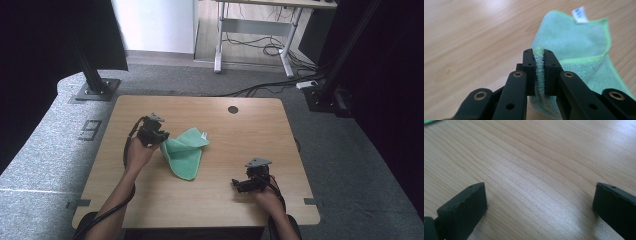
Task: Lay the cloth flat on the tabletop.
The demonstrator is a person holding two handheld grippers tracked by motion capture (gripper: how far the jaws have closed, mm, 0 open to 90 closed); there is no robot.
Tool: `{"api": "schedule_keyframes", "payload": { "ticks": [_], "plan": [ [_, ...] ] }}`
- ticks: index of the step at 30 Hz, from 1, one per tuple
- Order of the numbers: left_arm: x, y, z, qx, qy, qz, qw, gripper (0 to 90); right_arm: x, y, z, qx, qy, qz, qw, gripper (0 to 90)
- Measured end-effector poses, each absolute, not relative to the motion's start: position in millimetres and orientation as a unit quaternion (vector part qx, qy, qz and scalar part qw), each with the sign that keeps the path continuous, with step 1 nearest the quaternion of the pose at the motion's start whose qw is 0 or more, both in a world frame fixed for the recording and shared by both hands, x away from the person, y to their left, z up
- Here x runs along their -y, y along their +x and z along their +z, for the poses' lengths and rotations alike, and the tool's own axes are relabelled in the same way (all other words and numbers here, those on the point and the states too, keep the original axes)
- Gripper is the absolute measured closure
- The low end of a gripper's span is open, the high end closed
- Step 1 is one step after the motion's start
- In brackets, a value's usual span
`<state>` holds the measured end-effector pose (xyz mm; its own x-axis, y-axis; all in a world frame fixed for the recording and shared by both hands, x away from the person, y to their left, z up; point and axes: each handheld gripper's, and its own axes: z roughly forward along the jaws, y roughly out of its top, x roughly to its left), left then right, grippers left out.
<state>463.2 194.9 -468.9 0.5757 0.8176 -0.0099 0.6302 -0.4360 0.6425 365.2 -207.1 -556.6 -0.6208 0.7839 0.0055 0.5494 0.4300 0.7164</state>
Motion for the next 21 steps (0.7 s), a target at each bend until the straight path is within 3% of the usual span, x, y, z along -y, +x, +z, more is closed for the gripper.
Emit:
{"api": "schedule_keyframes", "payload": {
  "ticks": [13, 17, 18, 19, 21],
  "plan": [
    [-230, 456, -507, -0.477, 0.822, 0.150, 0.273, 75.7, 207, 365, -557, -0.829, 0.403, 0.351, 0.167, 0.0],
    [-238, 454, -518, -0.489, 0.816, 0.146, 0.270, 60.0, 207, 365, -557, -0.829, 0.403, 0.351, 0.167, 0.0],
    [-240, 454, -517, -0.488, 0.815, 0.147, 0.276, 60.0, 207, 365, -557, -0.829, 0.403, 0.351, 0.167, 0.0],
    [-243, 453, -512, -0.486, 0.810, 0.148, 0.292, 50.6, 207, 365, -557, -0.829, 0.402, 0.351, 0.167, 0.0],
    [-244, 452, -502, -0.480, 0.808, 0.153, 0.304, 44.8, 207, 365, -557, -0.829, 0.403, 0.351, 0.167, 0.0]
  ]
}}
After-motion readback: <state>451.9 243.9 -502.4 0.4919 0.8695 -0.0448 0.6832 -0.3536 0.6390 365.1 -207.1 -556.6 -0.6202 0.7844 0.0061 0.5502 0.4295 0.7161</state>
